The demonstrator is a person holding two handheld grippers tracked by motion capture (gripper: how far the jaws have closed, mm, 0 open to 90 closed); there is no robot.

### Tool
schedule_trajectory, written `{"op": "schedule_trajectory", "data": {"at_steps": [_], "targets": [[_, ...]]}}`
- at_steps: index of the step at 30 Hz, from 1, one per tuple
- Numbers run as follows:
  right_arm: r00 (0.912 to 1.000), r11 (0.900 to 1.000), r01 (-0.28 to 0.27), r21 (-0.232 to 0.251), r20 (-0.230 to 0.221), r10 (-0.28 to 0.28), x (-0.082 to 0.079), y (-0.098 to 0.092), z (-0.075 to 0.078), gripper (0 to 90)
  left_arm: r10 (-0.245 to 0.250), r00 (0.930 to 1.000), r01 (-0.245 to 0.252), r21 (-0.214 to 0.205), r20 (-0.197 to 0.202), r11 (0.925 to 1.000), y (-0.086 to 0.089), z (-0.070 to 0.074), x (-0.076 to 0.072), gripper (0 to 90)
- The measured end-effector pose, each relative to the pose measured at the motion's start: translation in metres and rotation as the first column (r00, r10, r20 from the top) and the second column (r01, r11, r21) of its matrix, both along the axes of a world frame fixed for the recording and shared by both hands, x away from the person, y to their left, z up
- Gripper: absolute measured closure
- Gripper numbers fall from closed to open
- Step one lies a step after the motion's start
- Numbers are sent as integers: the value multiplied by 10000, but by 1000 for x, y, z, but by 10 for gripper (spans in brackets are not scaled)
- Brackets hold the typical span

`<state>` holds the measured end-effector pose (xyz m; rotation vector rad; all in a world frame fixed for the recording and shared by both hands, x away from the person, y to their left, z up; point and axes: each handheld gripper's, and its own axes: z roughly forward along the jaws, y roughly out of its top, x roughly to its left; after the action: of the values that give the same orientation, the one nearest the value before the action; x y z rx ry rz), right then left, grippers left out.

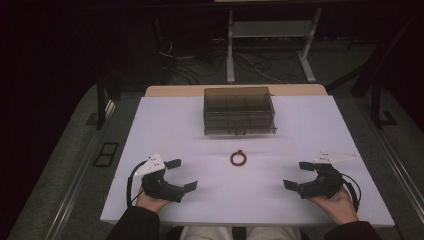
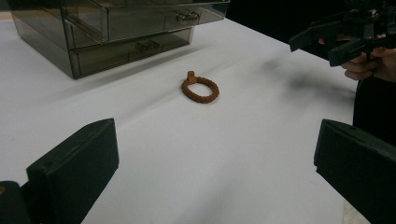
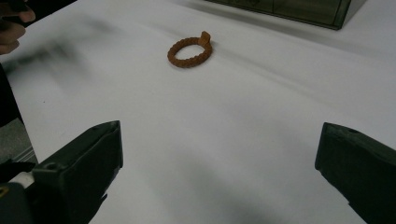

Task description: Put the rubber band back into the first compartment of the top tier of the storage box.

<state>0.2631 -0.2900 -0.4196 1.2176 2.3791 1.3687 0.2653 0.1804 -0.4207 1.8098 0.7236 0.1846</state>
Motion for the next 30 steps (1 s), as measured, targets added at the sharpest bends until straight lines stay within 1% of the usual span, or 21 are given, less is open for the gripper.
{"op": "schedule_trajectory", "data": {"at_steps": [11,12,14,15,16,27,30], "targets": [[9999,10000,-43,-30,-112,43,-2,-1,0,2,-94,10000,93,-81,-27,9999,-1,0,0,0],[9999,10000,-47,-33,-116,46,-2,-1,0,2,-101,9999,101,16,-30,9999,-1,0,0,0],[9999,10000,-43,-18,-123,43,-2,-1,0,2,-74,10000,74,48,-59,10000,-2,0,0,0],[9999,10000,-61,-26,-124,60,-2,-1,-1,2,-87,9999,88,197,-59,9998,-3,0,1,0],[9999,10000,-64,-44,-119,63,-2,-1,-1,2,-89,9999,90,239,-65,9997,-3,-1,1,0],[9998,9999,-108,-88,-195,106,-5,0,-1,2,-321,9995,324,413,-67,9986,-8,4,2,0],[9997,9999,-76,-93,-225,74,-6,0,-1,2,-371,9992,377,488,-132,9981,-10,5,2,0]]}}
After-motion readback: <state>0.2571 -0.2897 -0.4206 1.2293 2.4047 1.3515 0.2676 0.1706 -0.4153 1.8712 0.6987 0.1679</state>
